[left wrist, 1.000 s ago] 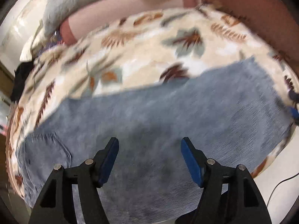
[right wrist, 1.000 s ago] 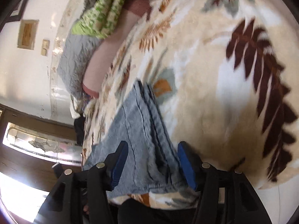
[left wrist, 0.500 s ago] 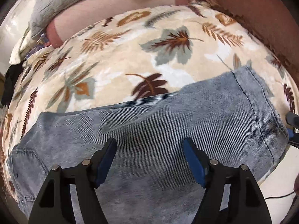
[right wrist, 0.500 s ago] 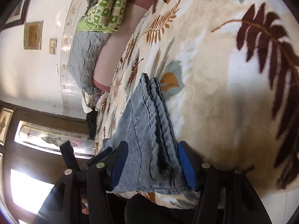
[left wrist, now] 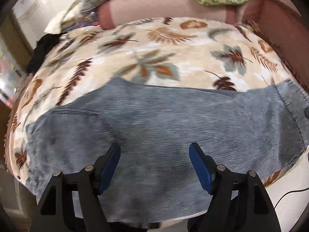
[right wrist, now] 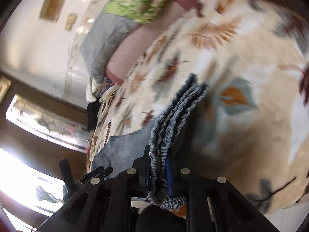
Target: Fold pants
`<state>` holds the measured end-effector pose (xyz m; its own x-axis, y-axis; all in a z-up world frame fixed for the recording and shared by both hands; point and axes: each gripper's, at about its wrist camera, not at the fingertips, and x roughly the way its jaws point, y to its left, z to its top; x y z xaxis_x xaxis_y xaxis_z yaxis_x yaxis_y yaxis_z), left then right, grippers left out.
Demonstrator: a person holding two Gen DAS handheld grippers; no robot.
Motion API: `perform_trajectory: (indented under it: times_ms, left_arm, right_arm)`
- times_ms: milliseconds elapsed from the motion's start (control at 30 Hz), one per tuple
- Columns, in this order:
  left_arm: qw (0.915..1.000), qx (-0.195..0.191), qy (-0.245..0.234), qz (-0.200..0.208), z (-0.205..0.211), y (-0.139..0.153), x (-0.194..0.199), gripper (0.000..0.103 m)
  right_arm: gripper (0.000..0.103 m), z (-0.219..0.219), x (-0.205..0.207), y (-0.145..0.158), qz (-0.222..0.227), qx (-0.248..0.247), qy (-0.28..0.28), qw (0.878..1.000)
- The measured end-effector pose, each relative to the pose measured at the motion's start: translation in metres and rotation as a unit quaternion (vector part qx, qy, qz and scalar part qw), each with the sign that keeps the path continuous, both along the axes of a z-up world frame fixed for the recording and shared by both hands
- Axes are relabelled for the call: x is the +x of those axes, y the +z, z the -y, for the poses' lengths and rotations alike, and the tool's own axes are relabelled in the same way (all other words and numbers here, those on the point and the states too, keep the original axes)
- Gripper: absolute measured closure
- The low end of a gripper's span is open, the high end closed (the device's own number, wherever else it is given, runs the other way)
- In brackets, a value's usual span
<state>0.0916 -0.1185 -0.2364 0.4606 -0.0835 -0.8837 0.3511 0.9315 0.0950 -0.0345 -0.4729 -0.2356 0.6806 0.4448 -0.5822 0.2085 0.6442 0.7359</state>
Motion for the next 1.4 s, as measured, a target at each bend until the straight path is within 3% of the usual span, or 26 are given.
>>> perform_trajectory:
  times_ms: [233, 400, 467, 533, 567, 600, 733, 867, 1000, 1067, 1133, 1200, 1400]
  left_arm:
    - [0.9981, -0.036, 0.040, 0.030, -0.056, 0.029, -0.001, 0.029]
    - [0.9953, -0.050, 0.070, 0.044, -0.093, 0.038, 0.002, 0.029]
    - [0.9943, -0.051, 0.083, 0.045, -0.106, 0.037, 0.005, 0.029]
    - [0.9935, -0.050, 0.092, 0.044, -0.115, 0.036, 0.006, 0.029]
    - [0.9933, -0.050, 0.095, 0.043, -0.119, 0.035, 0.007, 0.029]
    - [0.9932, -0.049, 0.097, 0.042, -0.121, 0.034, 0.007, 0.029]
    - [0.9934, -0.049, 0.095, 0.041, -0.119, 0.031, 0.004, 0.029]
    - [0.9966, -0.055, 0.055, 0.029, -0.084, 0.023, -0.002, 0.029]
    - [0.9981, -0.044, 0.002, 0.042, -0.045, 0.011, -0.008, 0.029]
    - [0.9997, 0.005, -0.013, 0.019, -0.024, -0.016, -0.001, 0.029]
    - [0.9989, 0.045, -0.016, 0.003, -0.017, -0.038, 0.006, 0.026]
    - [0.9998, 0.019, -0.002, 0.001, -0.025, -0.033, 0.007, 0.026]
    - [0.9991, 0.014, 0.014, 0.038, -0.031, -0.002, 0.019, 0.026]
  right_arm:
    - [0.089, -0.083, 0.040, 0.049, 0.012, -0.042, 0.067, 0.997]
    - [0.089, -0.155, 0.072, 0.045, 0.004, -0.045, 0.131, 0.990]
    - [0.084, -0.184, 0.086, 0.030, -0.017, -0.042, 0.158, 0.986]
    - [0.071, -0.208, 0.098, 0.008, -0.047, -0.028, 0.179, 0.982]
    - [0.058, -0.215, 0.100, 0.001, -0.052, -0.019, 0.189, 0.980]
    - [0.054, -0.221, 0.100, -0.006, -0.055, -0.010, 0.196, 0.979]
    - [0.054, -0.211, 0.090, -0.008, -0.036, 0.006, 0.190, 0.981]
    - [0.054, -0.176, 0.076, -0.002, -0.042, -0.054, 0.140, 0.988]
    - [0.054, -0.159, 0.071, -0.022, -0.064, -0.071, 0.123, 0.988]
    - [0.054, -0.155, 0.076, -0.046, -0.104, -0.078, 0.119, 0.984]
    - [0.054, -0.157, 0.075, -0.053, -0.100, -0.082, 0.119, 0.984]
    - [0.054, -0.158, 0.077, -0.044, -0.097, -0.087, 0.130, 0.983]
    - [0.054, -0.157, 0.100, -0.011, -0.041, -0.123, 0.120, 0.984]
